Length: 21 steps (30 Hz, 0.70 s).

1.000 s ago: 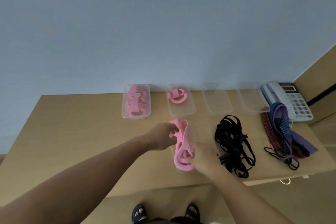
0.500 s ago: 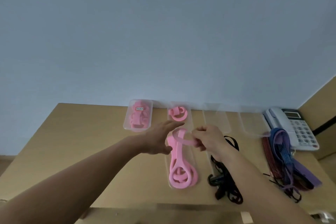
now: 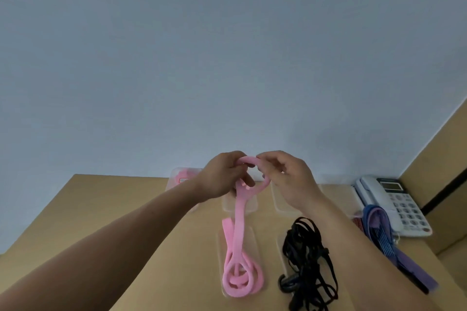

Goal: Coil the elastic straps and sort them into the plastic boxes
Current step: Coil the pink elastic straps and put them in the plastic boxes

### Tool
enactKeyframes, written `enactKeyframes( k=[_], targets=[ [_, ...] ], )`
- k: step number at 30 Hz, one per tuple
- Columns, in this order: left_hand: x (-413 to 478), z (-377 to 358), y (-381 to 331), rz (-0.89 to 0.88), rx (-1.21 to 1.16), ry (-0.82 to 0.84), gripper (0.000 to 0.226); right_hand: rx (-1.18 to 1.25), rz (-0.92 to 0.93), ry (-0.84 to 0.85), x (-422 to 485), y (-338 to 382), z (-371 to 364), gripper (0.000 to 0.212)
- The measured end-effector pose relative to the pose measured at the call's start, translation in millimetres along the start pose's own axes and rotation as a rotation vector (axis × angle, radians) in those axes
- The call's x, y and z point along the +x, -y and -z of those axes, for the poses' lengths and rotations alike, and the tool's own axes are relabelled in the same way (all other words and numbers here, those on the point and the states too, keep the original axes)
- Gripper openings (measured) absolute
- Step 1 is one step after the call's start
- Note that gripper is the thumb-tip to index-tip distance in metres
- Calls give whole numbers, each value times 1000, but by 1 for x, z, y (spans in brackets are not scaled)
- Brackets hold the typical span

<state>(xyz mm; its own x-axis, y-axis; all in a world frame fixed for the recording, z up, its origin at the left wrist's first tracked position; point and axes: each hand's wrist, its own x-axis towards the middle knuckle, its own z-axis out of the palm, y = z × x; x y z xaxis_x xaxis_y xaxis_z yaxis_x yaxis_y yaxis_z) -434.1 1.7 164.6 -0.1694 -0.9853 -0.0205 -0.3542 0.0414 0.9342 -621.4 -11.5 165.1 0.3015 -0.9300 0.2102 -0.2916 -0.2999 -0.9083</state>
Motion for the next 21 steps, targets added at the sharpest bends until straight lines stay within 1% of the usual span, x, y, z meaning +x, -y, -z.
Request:
enactKeyframes(
  k=[1, 4, 6, 8, 9, 12, 14, 15, 17, 18, 21],
  targets=[
    [0, 1, -3, 17, -47, 18, 23, -48, 30, -6, 0, 1, 0, 8],
    [-3, 6, -10, 44, -154, 105, 24, -123, 62, -111, 2, 5, 3, 17],
    [-5, 9, -14, 67, -232, 145, 35, -123, 91, -175, 3, 7, 5, 21],
    [-5, 11, -19, 121, -319, 151, 47, -108, 130, -209, 3, 10, 4, 24],
    [-5, 12, -22, 142, -348, 146, 48, -118, 158, -217, 2, 12, 3, 24],
    [-6, 14, -28, 159, -384, 149, 41, -175, 257, -223, 0, 15, -2, 23],
    [-7, 15, -30, 151, -387, 150, 35, -154, 309, -222, -3, 17, -3, 24],
    [-8, 17, -31, 142, -385, 147, 31, -125, 321, -213, -4, 17, -3, 20],
    [-9, 19, -33, 109, -382, 145, 21, -14, 267, -191, -8, 18, -1, 7],
    [-9, 20, -34, 87, -387, 147, 16, 56, 205, -191, -8, 19, -1, 7],
    [-10, 21, -34, 32, -367, 148, 15, 129, 46, -157, -7, 21, 3, 24]
  ],
)
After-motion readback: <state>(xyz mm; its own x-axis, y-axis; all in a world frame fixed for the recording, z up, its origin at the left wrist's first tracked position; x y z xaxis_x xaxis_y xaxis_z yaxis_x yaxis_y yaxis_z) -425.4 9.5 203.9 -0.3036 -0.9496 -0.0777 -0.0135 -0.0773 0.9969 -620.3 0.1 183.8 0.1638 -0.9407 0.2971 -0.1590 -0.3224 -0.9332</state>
